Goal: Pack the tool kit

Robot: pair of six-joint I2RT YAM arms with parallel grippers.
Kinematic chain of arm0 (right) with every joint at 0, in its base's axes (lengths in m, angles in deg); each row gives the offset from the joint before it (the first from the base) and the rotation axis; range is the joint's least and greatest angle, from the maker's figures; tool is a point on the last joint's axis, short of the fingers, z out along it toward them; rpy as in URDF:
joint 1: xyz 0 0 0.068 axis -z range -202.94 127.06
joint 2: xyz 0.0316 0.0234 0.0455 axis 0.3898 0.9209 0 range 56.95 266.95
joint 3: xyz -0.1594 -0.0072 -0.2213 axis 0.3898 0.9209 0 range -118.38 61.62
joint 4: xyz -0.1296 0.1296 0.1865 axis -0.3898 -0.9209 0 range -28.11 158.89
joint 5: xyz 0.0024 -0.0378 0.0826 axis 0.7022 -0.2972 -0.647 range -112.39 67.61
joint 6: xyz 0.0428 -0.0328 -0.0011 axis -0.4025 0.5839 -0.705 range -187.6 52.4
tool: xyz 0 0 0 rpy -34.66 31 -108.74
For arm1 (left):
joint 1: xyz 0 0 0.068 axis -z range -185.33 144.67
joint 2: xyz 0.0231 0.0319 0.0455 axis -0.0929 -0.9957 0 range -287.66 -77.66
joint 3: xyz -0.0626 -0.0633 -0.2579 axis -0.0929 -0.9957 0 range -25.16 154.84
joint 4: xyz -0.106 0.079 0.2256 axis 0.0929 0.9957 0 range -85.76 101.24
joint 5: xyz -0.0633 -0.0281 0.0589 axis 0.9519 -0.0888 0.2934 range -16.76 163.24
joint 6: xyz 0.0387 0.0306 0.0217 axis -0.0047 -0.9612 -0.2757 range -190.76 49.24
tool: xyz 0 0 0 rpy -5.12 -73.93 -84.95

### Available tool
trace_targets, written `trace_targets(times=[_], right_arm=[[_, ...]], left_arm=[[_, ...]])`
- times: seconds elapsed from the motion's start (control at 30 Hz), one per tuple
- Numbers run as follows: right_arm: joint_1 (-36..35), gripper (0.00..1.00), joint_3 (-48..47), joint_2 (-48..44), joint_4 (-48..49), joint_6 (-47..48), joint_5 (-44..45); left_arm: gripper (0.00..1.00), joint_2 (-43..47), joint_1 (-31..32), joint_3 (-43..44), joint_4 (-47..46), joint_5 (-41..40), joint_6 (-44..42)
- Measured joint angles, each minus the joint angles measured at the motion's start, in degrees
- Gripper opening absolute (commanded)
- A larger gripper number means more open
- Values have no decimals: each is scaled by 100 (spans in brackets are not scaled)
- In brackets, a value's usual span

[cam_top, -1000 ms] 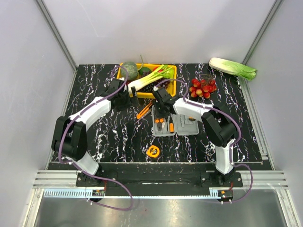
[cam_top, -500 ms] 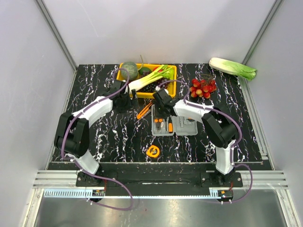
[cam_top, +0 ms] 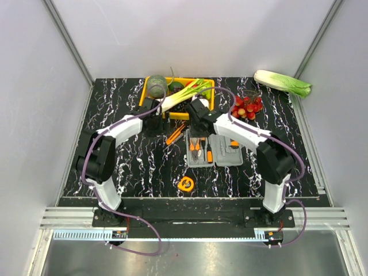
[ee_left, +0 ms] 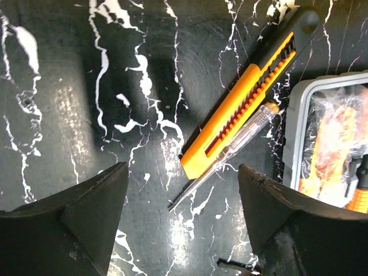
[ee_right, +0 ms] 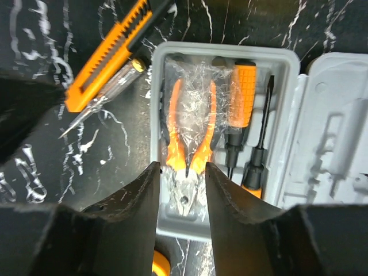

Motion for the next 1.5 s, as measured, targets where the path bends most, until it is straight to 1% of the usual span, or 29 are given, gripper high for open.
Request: trace_targets(times=[0.2,0.4,0.5,0.63,0.73,0.8,0.9,0.97,1.07,1.13,1.3,1.5], right_arm=[[164,44,166,-850,13,133,-98],[903,43,868,-1231,90,262,-610],[1174,43,1167,-1235,85,337,-776],[1239,43,1508,-1305,83,428,-916],[1259,42,1670,-1456,83,466,-960],[1279,43,1681,-1534,90,474,-962],[1305,43,1679,-1622,118,472,-960],[1309,43,1676,-1652,122,472,-955],[1311,42,1650,-1655,120,470,-946],[1320,41,1602,-1652,96,466,-940],[1491,42,1510,-1652,63,417,-901],[2291,46,1508,-1639,-35,350,-732]], left_arm=[[72,-553,289,466,-39,-122,-625],[68,-1211,739,1180,-142,-636,-1191],[63,-1497,876,1392,-155,-863,-1370],[58,-1827,892,1644,-181,-986,-1582],[47,-1908,896,1722,-243,-988,-1705],[34,-1919,903,1733,-273,-1003,-1768],[20,-1921,929,1733,-273,-1023,-1856],[14,-1921,953,1733,-256,-1051,-1906],[8,-1906,964,1731,-247,-1095,-1851],[6,-1871,964,1716,-170,-1132,-1729],[5,-1504,990,1543,391,-1172,-1309],[4,-638,1095,1491,752,-1064,-911]])
